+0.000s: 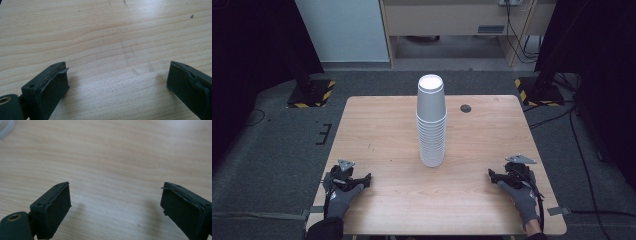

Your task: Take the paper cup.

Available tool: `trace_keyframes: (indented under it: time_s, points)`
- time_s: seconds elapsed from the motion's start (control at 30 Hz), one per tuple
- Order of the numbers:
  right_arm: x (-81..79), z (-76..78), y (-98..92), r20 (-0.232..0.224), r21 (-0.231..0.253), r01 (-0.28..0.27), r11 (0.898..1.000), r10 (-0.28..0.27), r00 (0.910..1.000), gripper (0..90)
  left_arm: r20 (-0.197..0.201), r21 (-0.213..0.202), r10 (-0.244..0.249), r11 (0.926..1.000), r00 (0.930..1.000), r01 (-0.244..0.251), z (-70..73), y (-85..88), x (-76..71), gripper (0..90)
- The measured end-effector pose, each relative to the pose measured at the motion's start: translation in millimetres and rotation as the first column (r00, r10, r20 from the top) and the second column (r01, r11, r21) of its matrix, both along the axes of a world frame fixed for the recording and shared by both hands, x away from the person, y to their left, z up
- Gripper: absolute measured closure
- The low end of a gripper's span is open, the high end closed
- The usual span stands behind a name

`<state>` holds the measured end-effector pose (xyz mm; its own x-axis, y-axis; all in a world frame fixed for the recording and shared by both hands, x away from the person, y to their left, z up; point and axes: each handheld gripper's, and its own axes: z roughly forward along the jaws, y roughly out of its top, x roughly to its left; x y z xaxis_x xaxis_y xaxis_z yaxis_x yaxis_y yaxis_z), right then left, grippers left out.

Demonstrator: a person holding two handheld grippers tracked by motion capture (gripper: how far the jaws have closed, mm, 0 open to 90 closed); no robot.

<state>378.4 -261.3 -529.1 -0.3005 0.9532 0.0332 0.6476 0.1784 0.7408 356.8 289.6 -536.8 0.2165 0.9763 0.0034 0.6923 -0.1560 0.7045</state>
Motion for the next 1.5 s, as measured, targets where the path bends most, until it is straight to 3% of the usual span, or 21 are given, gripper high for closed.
trace_keyframes:
  time_s: [0.23,0.67,0.87,1.1,1.2,1.23,1.3,1.43,1.5]
  points:
    - [-11.4,19.3,12.1,0.089,0.069,-0.034,0.997,0.028,0.9957,11.0,0.000,0.001,0.006,1.0000,1.0000,-0.006,0.0,-0.4,-0.2,2.4]
    - [-20.1,51.0,26.9,0.192,0.122,-0.084,0.989,0.059,0.9796,11.5,-0.003,0.000,0.001,1.0000,1.0000,-0.001,0.0,-0.3,0.4,1.7]
    - [-24.1,71.2,26.0,0.263,0.122,-0.096,0.988,0.061,0.9630,11.6,-0.004,0.000,0.001,1.0000,1.0000,-0.001,-0.1,-0.3,0.5,1.5]
    - [-26.5,88.2,30.9,0.304,0.130,-0.124,0.984,0.080,0.9493,11.6,-0.004,-0.001,0.001,1.0000,1.0000,-0.001,-0.1,-0.4,0.5,1.5]
    - [-27.6,99.2,35.5,0.334,0.143,-0.144,0.979,0.089,0.9385,11.6,-0.004,-0.001,-0.001,1.0000,1.0000,0.001,-0.1,-0.3,0.7,1.3]
    - [-28.3,108.4,39.1,0.357,0.147,-0.161,0.976,0.100,0.9286,11.7,-0.004,-0.001,-0.001,1.0000,1.0000,0.001,-0.1,-0.3,0.7,1.3]
    - [-28.3,111.4,40.5,0.364,0.149,-0.165,0.975,0.101,0.9258,11.7,-0.005,-0.001,-0.001,1.0000,1.0000,0.001,-0.1,-0.3,0.7,1.3]
    - [-26.3,130.1,46.3,0.404,0.173,-0.189,0.967,0.105,0.9085,11.9,-0.004,-0.001,-0.001,1.0000,1.0000,0.001,-0.1,-0.3,0.7,1.3]
    - [-25.7,132.3,46.7,0.409,0.175,-0.189,0.966,0.104,0.9068,11.9,-0.004,0.000,-0.001,1.0000,1.0000,0.001,-0.1,-0.3,0.7,1.3]
